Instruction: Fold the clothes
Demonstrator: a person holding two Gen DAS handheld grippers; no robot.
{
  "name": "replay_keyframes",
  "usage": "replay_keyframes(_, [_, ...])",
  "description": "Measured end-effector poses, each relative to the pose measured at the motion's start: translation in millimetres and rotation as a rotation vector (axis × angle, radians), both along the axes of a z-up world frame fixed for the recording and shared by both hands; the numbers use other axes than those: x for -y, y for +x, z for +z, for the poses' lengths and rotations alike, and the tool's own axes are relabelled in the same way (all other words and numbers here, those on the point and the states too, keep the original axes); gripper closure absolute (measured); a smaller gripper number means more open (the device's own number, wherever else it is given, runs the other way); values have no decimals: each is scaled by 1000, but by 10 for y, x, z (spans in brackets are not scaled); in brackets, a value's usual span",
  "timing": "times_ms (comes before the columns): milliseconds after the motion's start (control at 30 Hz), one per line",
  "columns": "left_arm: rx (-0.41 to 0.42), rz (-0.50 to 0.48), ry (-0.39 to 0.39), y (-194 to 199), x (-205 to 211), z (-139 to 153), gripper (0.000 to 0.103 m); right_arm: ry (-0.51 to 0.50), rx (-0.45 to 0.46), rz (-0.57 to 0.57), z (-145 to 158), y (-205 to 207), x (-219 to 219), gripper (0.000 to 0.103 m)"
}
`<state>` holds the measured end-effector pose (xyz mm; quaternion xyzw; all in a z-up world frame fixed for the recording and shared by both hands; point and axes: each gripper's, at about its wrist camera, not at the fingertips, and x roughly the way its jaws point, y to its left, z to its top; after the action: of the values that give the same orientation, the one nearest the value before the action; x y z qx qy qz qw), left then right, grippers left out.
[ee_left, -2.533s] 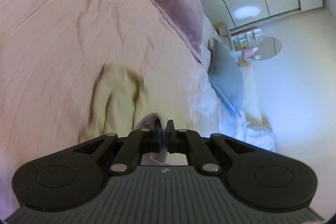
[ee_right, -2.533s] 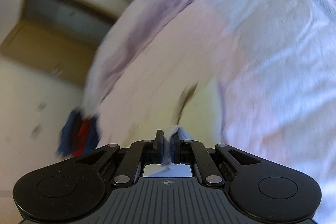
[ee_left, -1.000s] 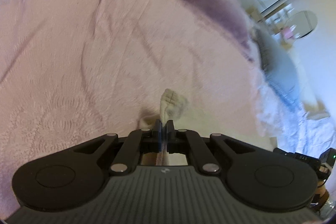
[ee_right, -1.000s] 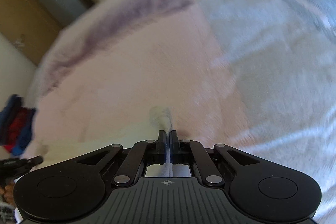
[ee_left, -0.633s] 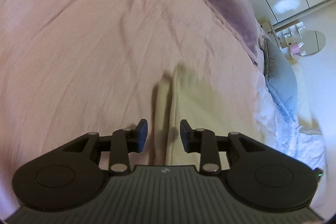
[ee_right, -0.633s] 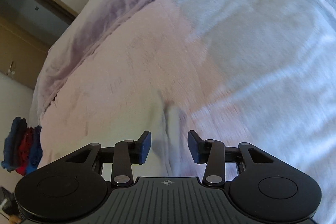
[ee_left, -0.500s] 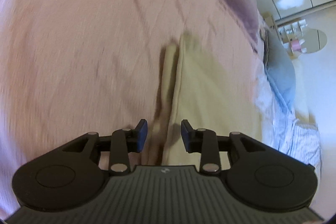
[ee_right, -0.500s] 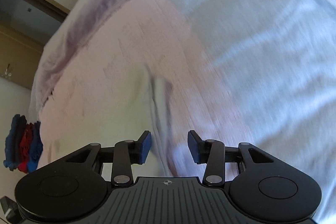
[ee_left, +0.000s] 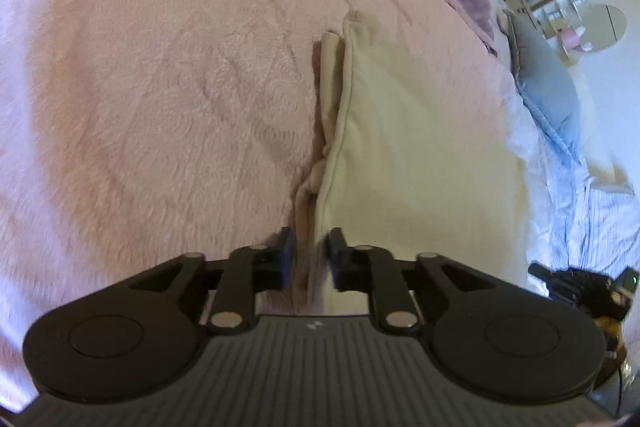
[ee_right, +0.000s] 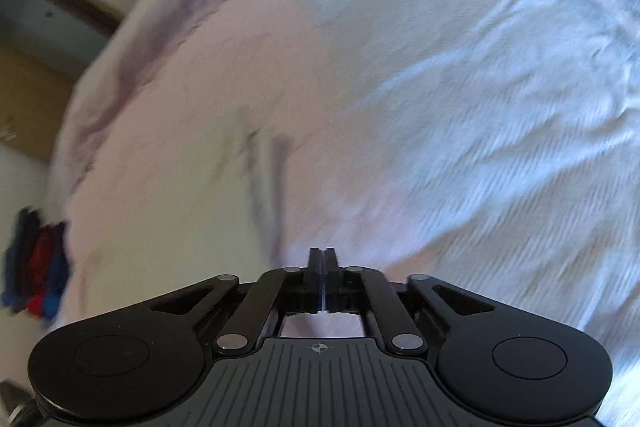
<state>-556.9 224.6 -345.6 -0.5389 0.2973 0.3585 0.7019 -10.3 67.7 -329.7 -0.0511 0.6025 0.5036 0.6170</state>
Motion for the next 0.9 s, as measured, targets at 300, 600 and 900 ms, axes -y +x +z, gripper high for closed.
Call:
replay_keyframes(300, [40,80,-80,-58,302,-144,96,-36,-94,10,-272,-398,405,90])
replay_keyframes(600, [-198,-124,30,179,325,-29,91,-68,-27,35,-274,-424,469,95])
replay_keyframes(900, [-374,-148,153,95,90,432,85,-121,253,166,284,-456,79,80])
